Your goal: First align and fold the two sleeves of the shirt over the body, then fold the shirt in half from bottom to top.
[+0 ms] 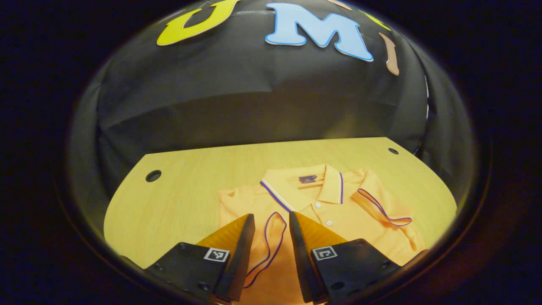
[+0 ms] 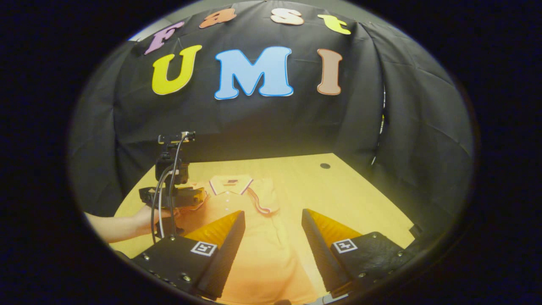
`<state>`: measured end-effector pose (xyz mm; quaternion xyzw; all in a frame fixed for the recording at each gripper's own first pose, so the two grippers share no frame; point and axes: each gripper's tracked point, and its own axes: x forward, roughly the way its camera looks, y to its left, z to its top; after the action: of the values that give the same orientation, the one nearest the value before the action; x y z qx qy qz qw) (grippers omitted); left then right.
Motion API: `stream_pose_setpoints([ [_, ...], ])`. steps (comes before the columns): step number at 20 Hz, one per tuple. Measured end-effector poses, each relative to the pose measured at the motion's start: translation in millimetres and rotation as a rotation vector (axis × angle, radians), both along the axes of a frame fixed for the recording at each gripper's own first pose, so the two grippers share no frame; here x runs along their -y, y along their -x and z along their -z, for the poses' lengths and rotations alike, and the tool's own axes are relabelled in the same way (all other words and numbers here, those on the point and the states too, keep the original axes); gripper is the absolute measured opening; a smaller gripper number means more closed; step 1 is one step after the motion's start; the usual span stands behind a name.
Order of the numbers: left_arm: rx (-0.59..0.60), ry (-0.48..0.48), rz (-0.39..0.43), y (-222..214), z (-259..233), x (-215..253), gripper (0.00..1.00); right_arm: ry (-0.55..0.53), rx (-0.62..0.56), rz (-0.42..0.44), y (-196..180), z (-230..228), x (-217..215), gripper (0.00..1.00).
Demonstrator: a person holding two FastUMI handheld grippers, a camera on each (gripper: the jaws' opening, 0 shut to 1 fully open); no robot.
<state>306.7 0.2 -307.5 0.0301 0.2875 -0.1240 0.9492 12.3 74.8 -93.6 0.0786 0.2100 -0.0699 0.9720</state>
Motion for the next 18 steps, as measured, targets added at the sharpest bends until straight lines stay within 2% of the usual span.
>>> stream_pose_setpoints([
  [2, 0.006, 0.019, -0.005, 11.3, -10.9, -1.8, 0.58, 0.009, 0.011, -0.029, -4.5, 3.2, -1.7, 0.84],
  [4, 0.012, 0.035, -0.013, 26.9, -21.2, -2.8, 0.72, 0.004, 0.023, -0.054, -6.8, 6.1, -2.3, 0.84],
  [10, 0.025, 0.058, -0.021, 84.9, -43.3, -12.2, 0.96, -0.02, 0.032, -0.101, -1.9, 26.2, 3.1, 0.84],
  [11, 0.026, 0.052, -0.024, 95.1, -43.3, -14.6, 0.96, -0.028, 0.027, -0.116, 0.0, 31.7, 2.5, 0.84],
  [12, 0.026, 0.048, -0.027, 107.2, -45.4, -17.4, 0.96, -0.033, 0.018, -0.126, 6.6, 37.8, 3.1, 1.0],
  [18, -0.001, 0.04, -0.026, 184.4, -42.1, -28.3, 0.94, -0.043, -0.056, -0.161, 35.6, 78.7, 5.7, 0.98],
])
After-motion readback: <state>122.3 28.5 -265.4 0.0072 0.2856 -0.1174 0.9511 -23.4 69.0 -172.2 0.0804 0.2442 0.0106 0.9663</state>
